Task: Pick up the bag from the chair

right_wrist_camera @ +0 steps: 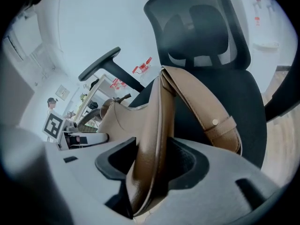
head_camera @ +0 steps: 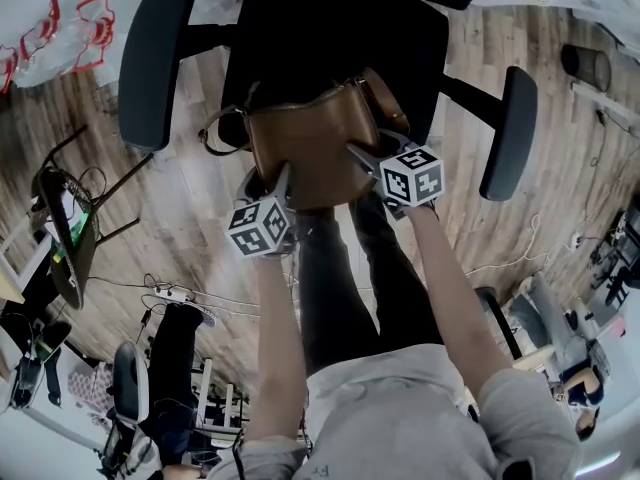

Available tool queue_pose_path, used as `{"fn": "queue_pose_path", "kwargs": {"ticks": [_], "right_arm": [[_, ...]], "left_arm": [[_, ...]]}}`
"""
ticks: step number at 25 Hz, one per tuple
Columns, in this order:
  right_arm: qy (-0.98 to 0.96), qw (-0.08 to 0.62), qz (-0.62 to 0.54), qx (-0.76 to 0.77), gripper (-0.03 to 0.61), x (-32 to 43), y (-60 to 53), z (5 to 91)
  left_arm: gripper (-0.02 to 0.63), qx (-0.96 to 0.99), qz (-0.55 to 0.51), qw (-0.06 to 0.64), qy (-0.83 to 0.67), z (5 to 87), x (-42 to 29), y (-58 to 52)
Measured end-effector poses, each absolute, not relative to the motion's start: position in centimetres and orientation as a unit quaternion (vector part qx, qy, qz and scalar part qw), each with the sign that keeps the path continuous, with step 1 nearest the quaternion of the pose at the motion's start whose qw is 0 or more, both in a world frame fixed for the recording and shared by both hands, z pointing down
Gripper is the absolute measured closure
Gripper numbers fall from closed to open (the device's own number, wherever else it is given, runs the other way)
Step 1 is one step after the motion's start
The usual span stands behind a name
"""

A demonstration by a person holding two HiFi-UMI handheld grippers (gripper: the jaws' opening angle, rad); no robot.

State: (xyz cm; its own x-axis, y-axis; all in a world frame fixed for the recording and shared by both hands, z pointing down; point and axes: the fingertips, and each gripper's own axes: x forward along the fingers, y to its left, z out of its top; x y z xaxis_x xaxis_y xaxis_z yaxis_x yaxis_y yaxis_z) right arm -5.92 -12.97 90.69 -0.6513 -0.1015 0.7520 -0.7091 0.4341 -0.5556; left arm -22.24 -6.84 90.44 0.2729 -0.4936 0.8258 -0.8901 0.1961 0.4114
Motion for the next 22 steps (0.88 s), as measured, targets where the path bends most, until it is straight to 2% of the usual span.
{"fn": "queue_pose_path", "kwargs": {"ticks": [22], "right_arm": [[-0.803,0.249,0.451,0.300,0.388,-2.9,-15.0,80.2]], "left_arm": [[0.414,0.661,0.159,0.442,-0.586,79.4,-20.4,-10.3]]}}
